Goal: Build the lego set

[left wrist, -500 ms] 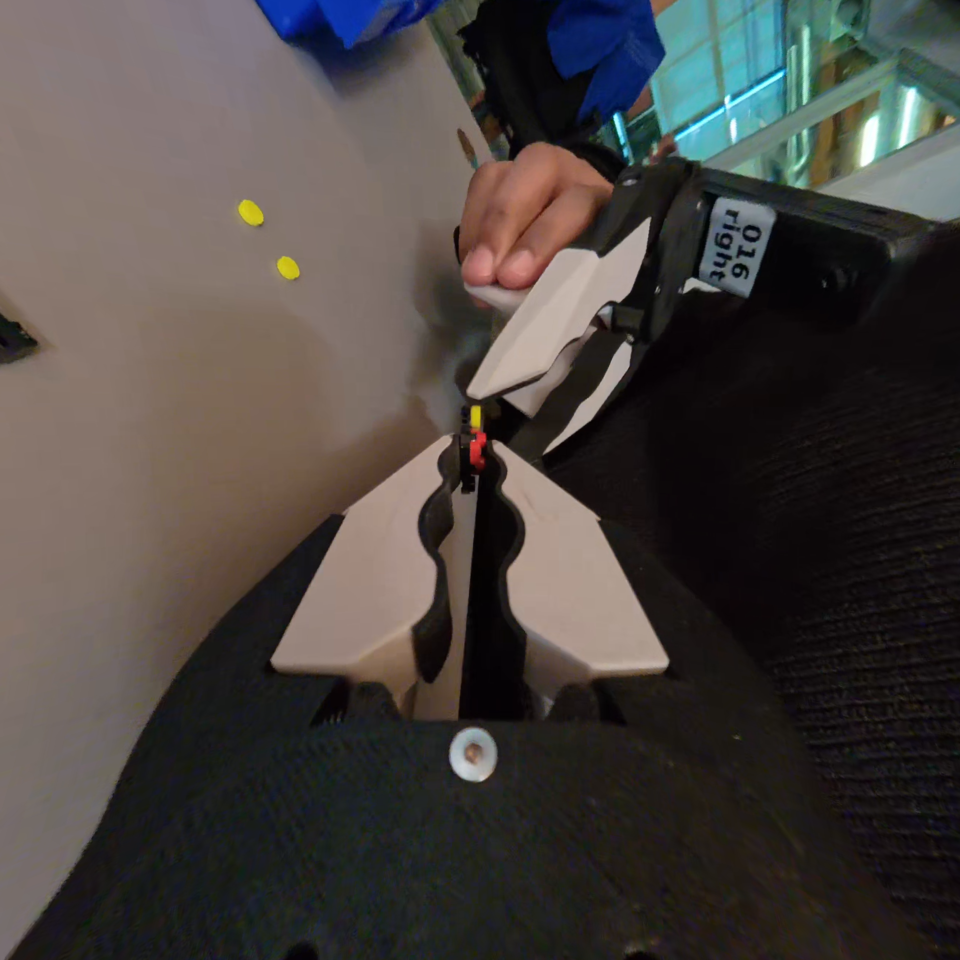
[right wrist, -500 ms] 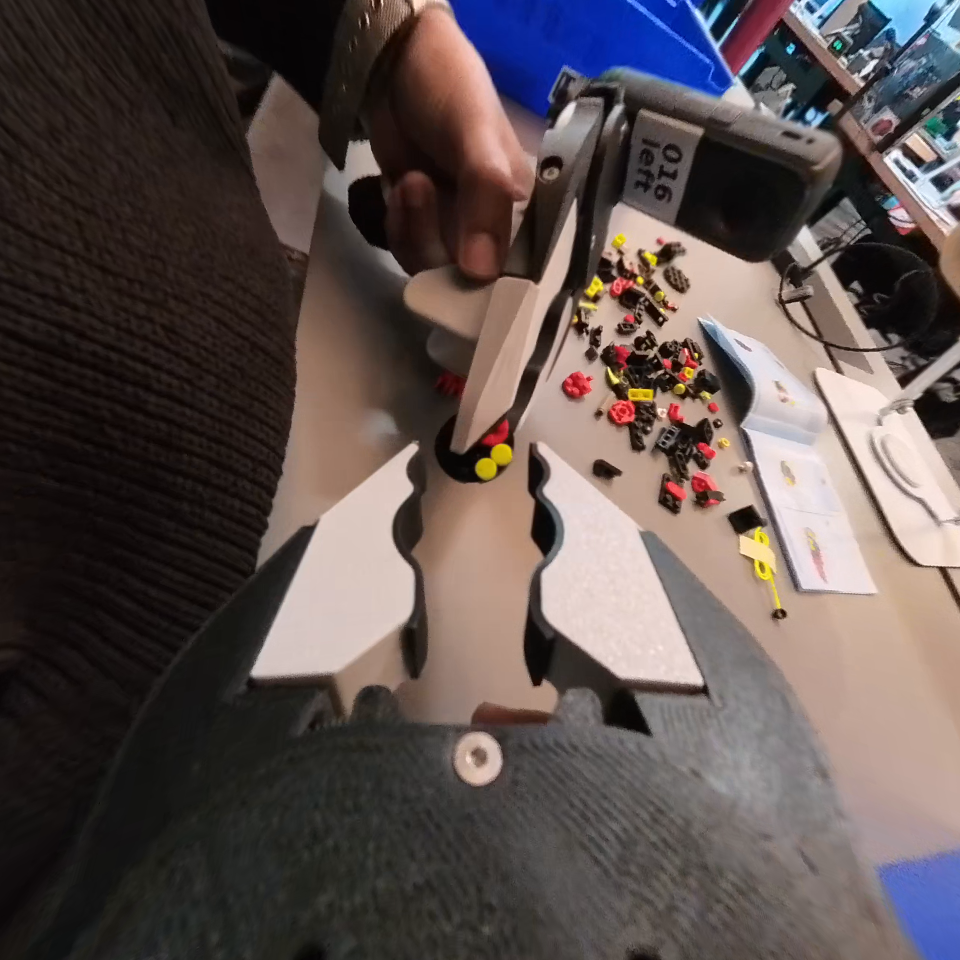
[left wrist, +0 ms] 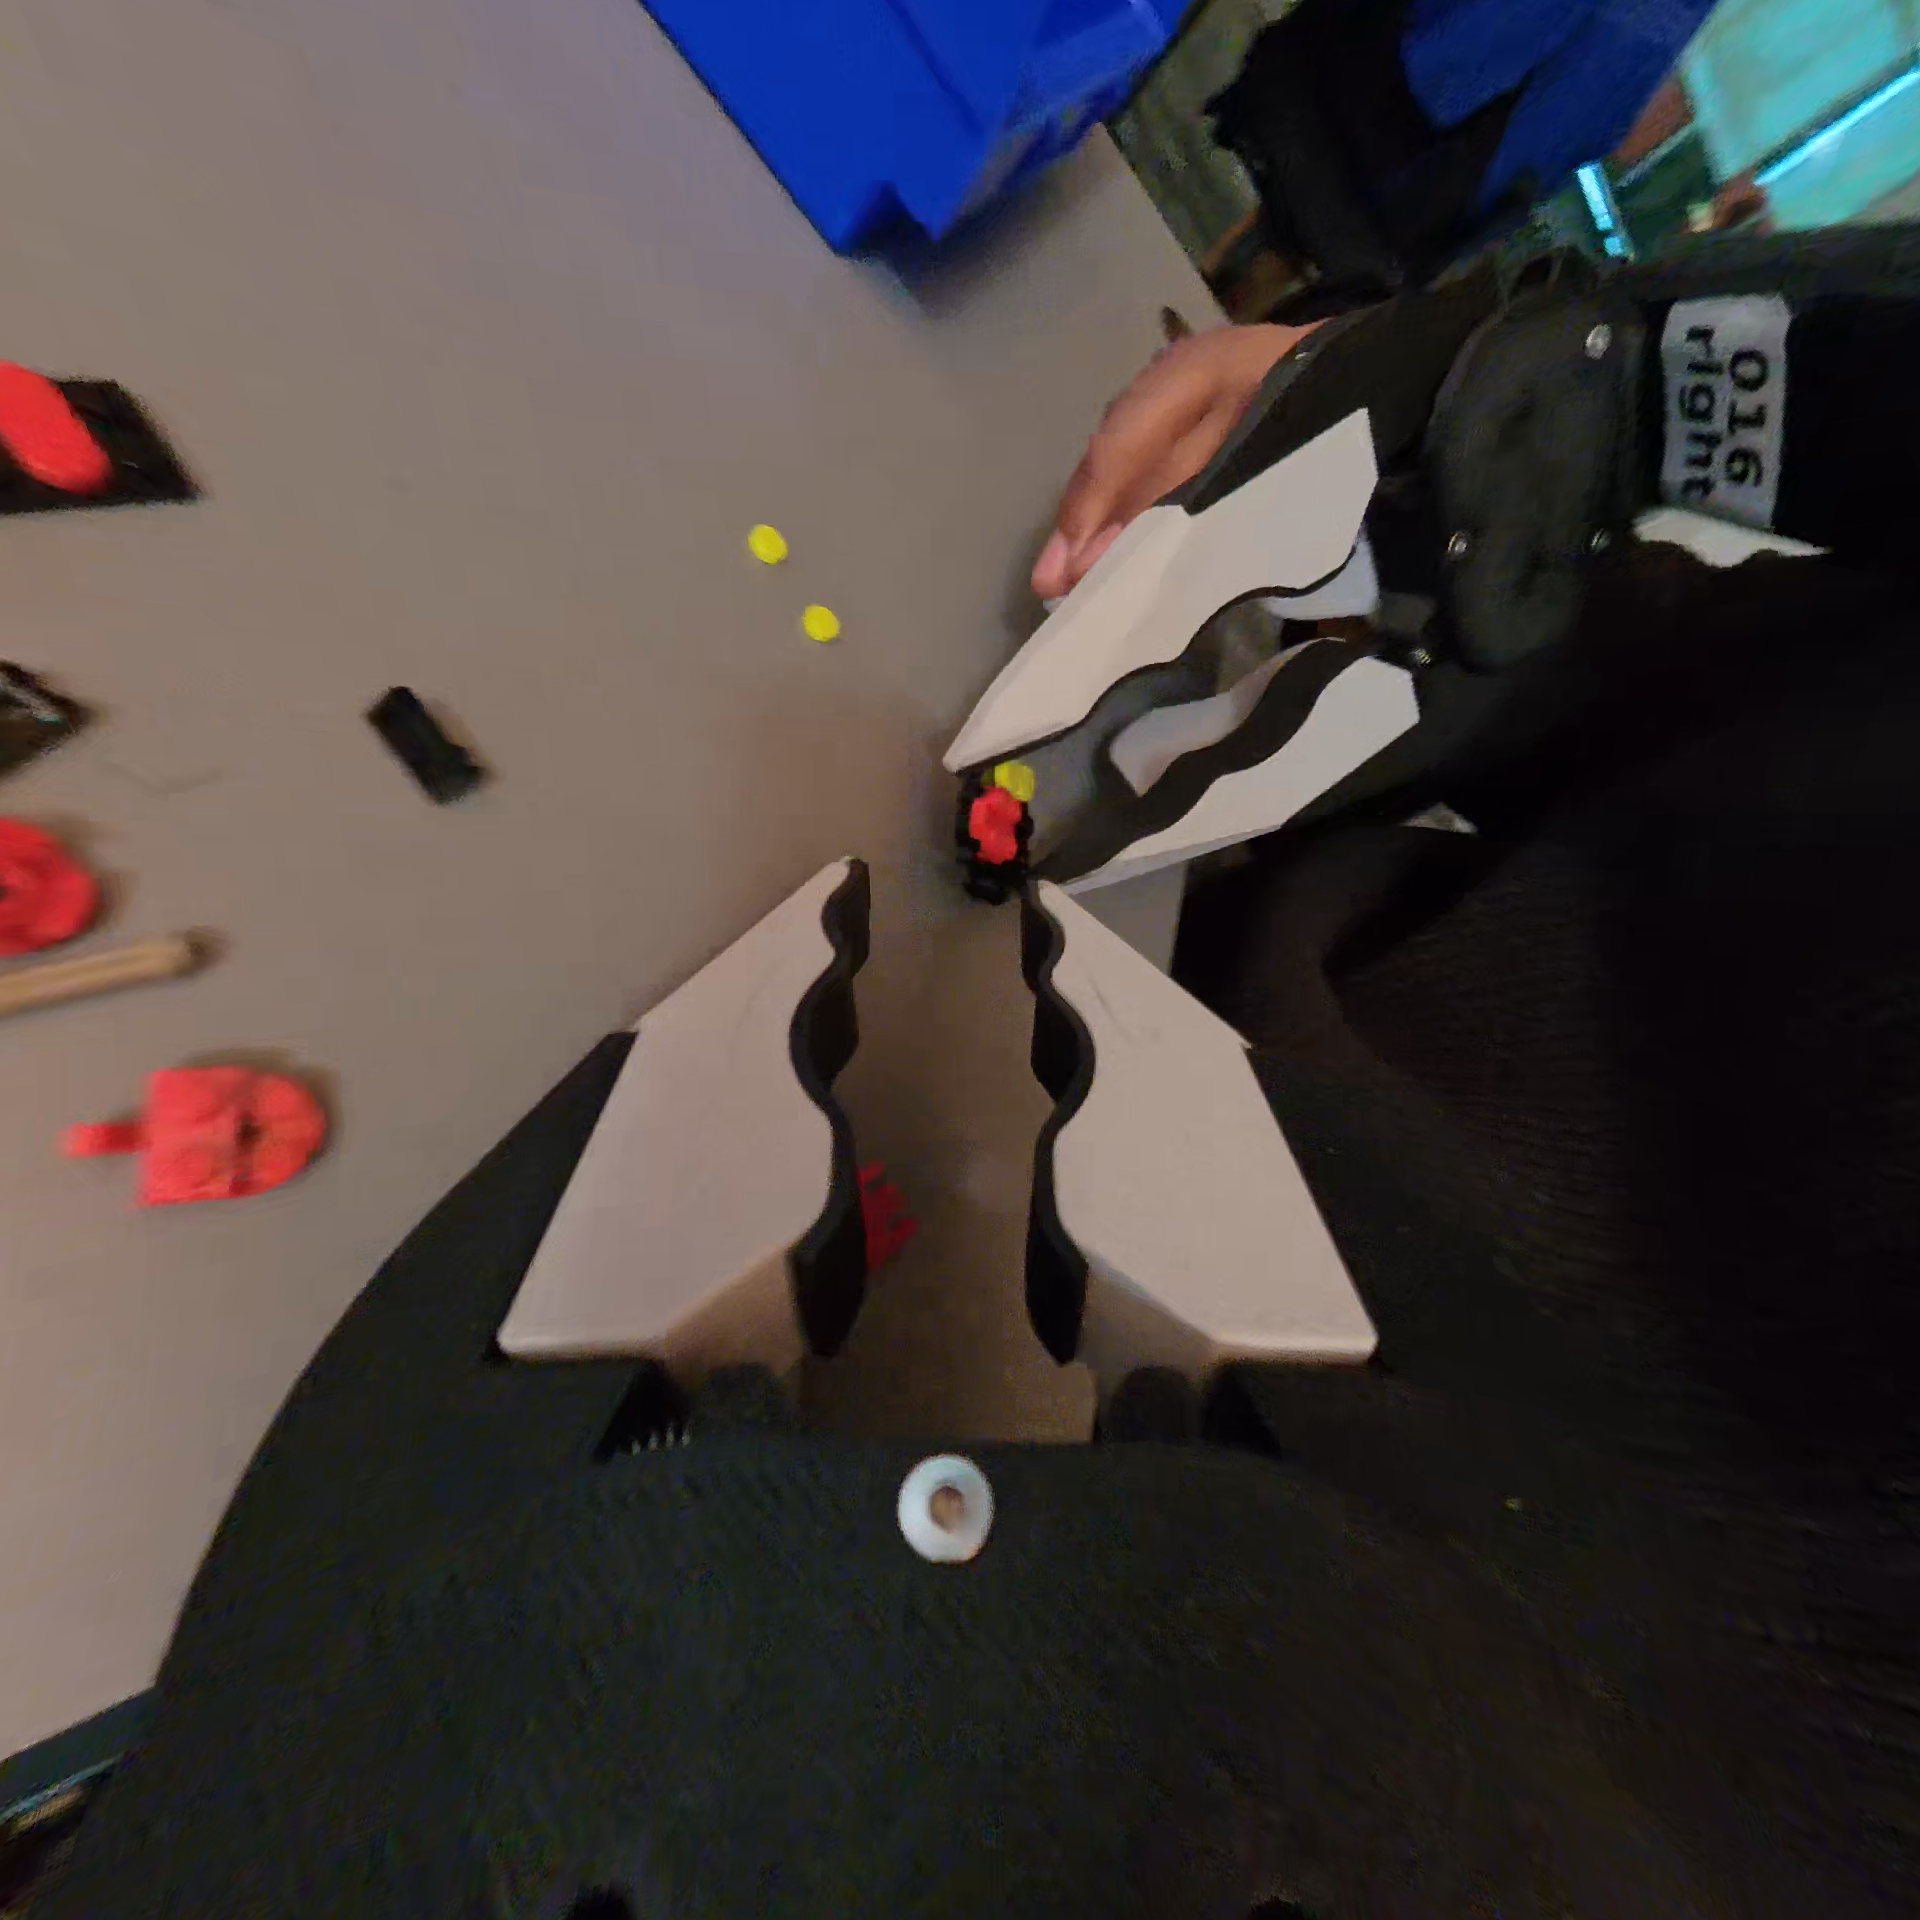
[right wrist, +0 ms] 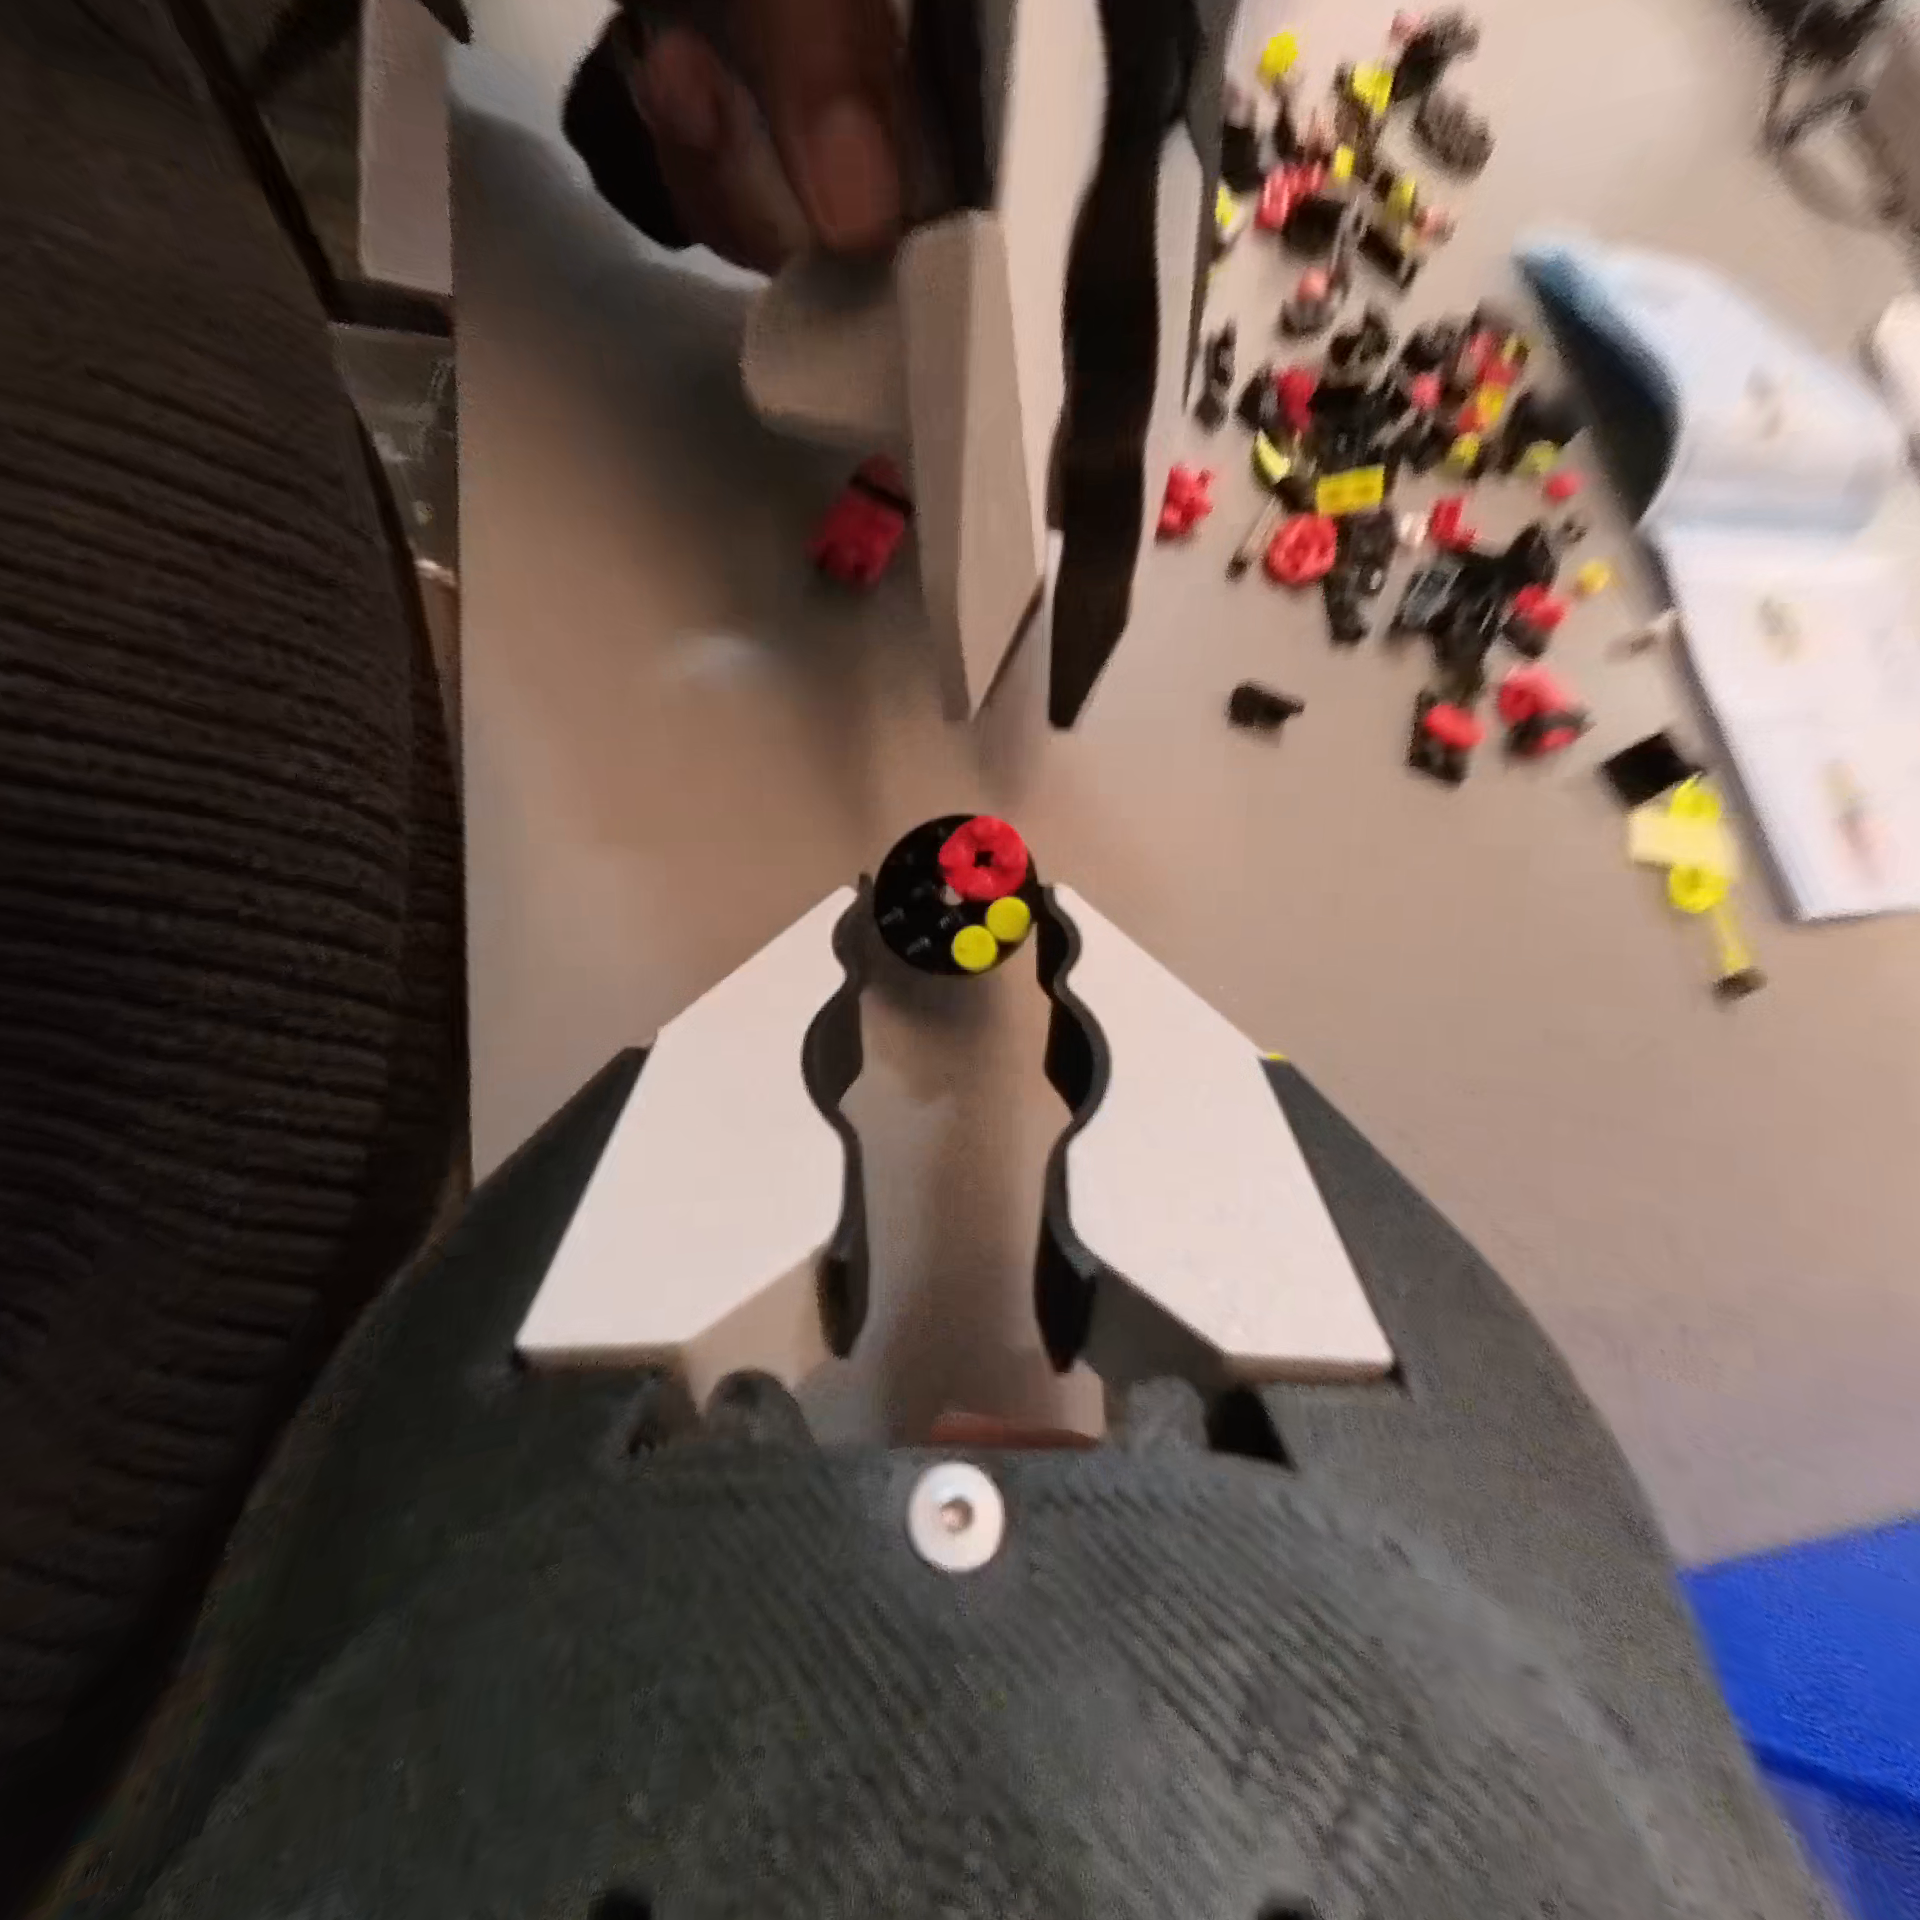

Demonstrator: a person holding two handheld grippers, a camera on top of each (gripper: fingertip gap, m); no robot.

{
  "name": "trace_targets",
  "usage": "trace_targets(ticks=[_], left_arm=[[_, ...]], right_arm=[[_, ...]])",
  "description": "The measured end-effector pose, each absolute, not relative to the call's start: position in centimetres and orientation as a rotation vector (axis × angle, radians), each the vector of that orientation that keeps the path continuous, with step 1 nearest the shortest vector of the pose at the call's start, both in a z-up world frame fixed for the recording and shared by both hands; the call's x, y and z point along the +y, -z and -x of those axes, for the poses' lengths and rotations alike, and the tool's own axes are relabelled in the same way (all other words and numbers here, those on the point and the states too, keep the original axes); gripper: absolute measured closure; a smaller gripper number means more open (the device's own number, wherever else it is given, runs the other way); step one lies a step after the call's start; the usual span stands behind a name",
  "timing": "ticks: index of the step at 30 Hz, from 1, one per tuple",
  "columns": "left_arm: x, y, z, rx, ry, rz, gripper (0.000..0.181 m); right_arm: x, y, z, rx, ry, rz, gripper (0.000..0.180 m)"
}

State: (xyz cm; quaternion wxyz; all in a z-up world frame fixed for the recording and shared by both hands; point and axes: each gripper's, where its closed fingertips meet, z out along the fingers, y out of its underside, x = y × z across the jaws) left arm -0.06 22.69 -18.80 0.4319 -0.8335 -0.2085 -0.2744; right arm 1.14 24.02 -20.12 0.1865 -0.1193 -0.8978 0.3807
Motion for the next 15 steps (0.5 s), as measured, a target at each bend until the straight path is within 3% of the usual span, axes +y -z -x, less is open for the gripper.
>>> trace_targets(ticks=[6,11,15], left_arm=[[22.7,19.1,0.1,-0.498,0.624,2.11,0.155],[22.6,19.8,0.2,-0.465,0.556,2.166,0.156],[22.5,19.9,0.3,-0.448,0.518,2.183,0.156]], right_arm=[[25.3,21.4,0.3,-2.571,-1.093,0.73,0.15],[26.0,21.6,0.8,-2.545,-1.055,0.802,0.141],[26.5,21.2,1.1,-2.521,-1.053,0.806,0.146]])
